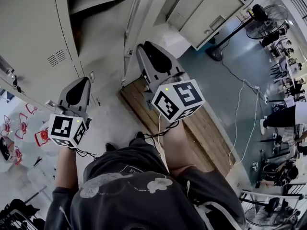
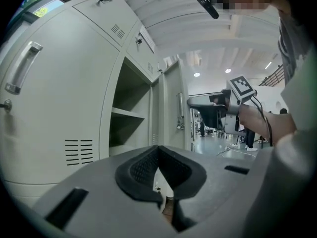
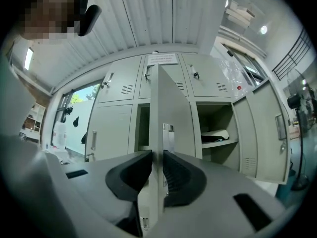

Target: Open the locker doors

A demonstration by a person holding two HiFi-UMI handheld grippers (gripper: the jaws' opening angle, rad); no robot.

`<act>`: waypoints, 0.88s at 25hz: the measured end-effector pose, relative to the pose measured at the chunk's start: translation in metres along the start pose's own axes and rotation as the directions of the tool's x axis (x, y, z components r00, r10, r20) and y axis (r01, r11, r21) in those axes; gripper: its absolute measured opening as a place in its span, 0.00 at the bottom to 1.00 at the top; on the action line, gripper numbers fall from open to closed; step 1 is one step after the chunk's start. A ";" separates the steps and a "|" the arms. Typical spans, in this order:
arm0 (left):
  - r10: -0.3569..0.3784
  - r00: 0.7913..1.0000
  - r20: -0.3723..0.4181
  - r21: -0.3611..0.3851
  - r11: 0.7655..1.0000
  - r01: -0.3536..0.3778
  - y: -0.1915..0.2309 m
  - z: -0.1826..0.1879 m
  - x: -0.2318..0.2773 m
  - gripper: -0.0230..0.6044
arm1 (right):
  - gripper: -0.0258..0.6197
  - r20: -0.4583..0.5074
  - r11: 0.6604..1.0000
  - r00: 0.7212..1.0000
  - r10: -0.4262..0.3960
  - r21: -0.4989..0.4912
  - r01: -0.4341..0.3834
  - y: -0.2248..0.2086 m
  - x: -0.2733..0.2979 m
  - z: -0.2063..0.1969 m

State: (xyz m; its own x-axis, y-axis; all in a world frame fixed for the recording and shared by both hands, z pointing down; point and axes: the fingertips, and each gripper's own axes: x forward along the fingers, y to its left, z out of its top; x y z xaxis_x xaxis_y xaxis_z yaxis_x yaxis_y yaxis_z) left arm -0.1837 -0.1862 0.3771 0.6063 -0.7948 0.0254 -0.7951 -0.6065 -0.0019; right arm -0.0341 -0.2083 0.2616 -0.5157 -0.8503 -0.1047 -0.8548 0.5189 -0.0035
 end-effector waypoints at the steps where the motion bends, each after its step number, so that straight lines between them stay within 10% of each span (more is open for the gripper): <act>1: -0.004 1.000 0.000 0.001 1.000 0.004 -0.003 0.001 0.002 0.05 | 0.17 0.000 1.000 1.000 -0.005 -0.002 0.005 -0.003 -0.003 0.001; 22: -0.044 0.999 -0.018 0.034 0.998 0.044 -0.074 0.018 0.065 0.05 | 0.15 0.002 0.998 0.999 -0.050 0.043 0.049 -0.088 -0.054 0.007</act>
State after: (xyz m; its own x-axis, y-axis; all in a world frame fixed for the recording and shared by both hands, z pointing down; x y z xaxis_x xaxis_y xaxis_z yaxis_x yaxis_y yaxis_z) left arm -0.0852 -0.1934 0.3613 0.6400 -0.7672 0.0432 -0.7665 -0.6413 -0.0346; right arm 0.0696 -0.2071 0.2607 -0.4726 -0.8748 -0.1066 -0.8760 0.4795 -0.0512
